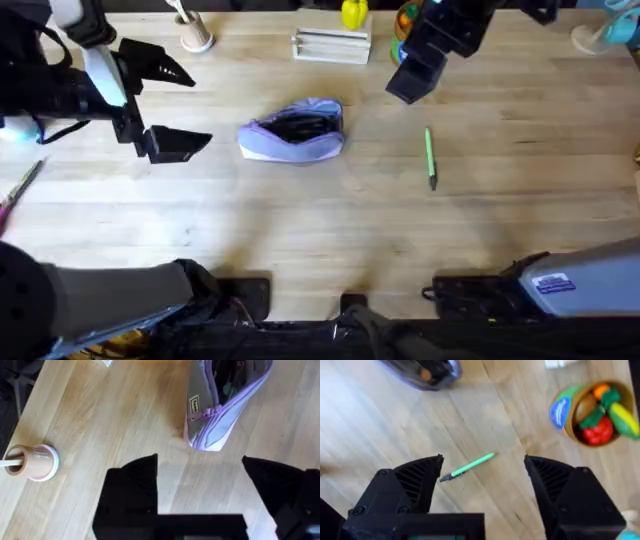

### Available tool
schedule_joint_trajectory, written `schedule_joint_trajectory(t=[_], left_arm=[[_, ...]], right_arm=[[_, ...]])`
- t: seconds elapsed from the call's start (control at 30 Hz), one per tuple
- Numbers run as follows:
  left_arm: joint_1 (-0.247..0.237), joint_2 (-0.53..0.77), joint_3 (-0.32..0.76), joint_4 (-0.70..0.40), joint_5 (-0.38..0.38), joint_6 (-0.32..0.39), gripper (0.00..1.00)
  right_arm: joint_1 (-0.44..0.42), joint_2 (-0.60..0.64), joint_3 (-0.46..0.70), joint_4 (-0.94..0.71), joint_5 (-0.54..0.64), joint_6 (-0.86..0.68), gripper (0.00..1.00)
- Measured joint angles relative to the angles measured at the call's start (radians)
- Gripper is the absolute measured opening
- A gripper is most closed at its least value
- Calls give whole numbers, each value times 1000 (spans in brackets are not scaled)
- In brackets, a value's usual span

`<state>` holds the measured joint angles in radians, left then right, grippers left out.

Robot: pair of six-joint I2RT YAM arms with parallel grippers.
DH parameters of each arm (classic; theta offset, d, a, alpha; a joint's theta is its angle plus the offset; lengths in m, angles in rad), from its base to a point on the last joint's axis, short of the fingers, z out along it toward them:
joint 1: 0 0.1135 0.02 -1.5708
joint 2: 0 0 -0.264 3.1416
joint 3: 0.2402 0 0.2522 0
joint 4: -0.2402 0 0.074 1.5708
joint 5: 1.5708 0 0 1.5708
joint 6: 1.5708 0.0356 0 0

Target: Unzip the bag, pick up the pens from the table one at a time and place them inside, then zip the bag closed.

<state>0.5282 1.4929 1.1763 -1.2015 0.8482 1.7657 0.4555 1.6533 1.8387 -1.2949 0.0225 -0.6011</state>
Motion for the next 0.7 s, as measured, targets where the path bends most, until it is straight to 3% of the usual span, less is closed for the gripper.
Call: schedule_joint_trajectory(t=[0.2, 0.53, 0.7], left_arm=[[0, 0, 0, 0, 0, 0, 993], [0, 0, 0, 0, 0, 0, 993], [0, 0, 0, 0, 0, 0, 993]], right_arm=[[-140, -4, -10, -12, -20, 53, 997], [-275, -88, -24, -97, -28, 170, 996], [-331, -199, -156, -31, -28, 214, 996]])
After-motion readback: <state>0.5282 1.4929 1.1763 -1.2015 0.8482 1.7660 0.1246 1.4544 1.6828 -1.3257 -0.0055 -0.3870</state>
